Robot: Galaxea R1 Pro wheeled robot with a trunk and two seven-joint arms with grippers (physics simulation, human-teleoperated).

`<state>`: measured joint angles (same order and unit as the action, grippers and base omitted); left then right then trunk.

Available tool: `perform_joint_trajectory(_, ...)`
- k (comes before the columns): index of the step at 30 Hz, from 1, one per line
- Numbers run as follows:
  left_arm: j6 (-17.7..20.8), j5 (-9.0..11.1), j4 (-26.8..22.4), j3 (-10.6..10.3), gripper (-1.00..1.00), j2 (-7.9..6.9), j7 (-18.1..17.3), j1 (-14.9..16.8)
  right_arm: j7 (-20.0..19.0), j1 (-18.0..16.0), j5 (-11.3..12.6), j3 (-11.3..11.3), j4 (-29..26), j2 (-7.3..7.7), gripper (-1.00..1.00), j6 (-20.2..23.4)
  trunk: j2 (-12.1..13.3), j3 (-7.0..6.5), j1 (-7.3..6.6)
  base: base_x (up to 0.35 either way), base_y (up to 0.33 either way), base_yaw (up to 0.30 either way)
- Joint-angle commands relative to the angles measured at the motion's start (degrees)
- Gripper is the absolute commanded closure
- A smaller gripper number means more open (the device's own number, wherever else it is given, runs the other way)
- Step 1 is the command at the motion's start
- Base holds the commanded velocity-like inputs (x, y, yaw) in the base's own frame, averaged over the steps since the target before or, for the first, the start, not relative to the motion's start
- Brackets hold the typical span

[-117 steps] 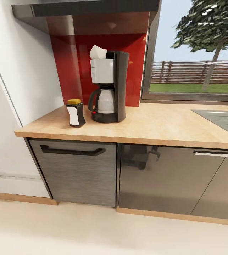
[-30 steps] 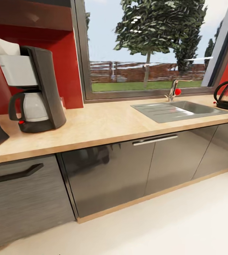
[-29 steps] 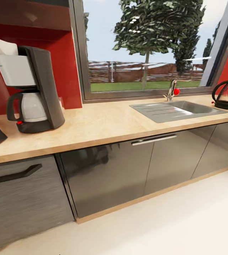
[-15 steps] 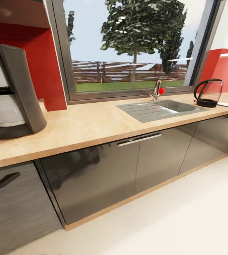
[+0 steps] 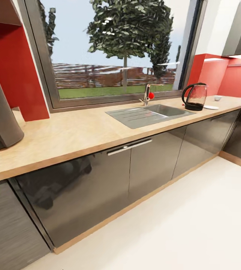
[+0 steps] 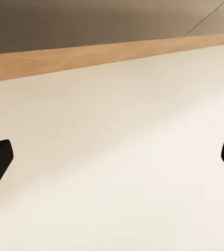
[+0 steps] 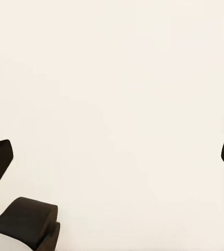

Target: Set up a coffee station on the kitchen countertop: keep the coffee maker on the countertop, move the bottle of coffee from the kitchen shelf to the counter next to the coffee maker, place a paper coffee filter on top of the coffee maker, put the saucer next to the coffee maker with the coffee cup on the saucer, and place the electric kettle next to the coffee maker.

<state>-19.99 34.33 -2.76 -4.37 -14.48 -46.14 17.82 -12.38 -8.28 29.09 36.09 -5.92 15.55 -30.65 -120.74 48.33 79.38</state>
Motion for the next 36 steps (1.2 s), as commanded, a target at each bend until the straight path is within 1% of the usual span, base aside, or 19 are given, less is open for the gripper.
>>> perform_joint_trajectory(1,-0.3,0.4,0.0,-0.5,-1.00,-0.02,-0.1,0.0,-0.5,0.0,0.6,0.2,0.1,0.01,-1.00,-0.1,0.0,0.05,-0.01,0.000,0.000,-0.280)
perform_joint_trajectory(20,-0.3,0.4,0.0,-0.5,-1.00,-0.02,-0.1,0.0,-0.4,0.0,0.6,0.2,0.1,0.01,-1.00,-0.2,0.0,0.05,-0.01,0.014,-0.011,-0.272)
perform_joint_trajectory(33,-0.3,0.4,0.0,-0.6,-1.00,-0.02,-0.1,0.0,-0.4,0.0,0.6,0.2,0.1,0.10,-1.00,-0.2,0.0,0.05,-0.01,0.229,-0.186,-0.027)
perform_joint_trajectory(36,-0.3,0.4,0.0,-0.5,-1.00,-0.02,-0.1,0.0,-0.4,0.0,0.6,0.2,0.1,0.09,-1.00,-0.2,0.0,0.05,-0.01,0.122,-0.097,-0.188)
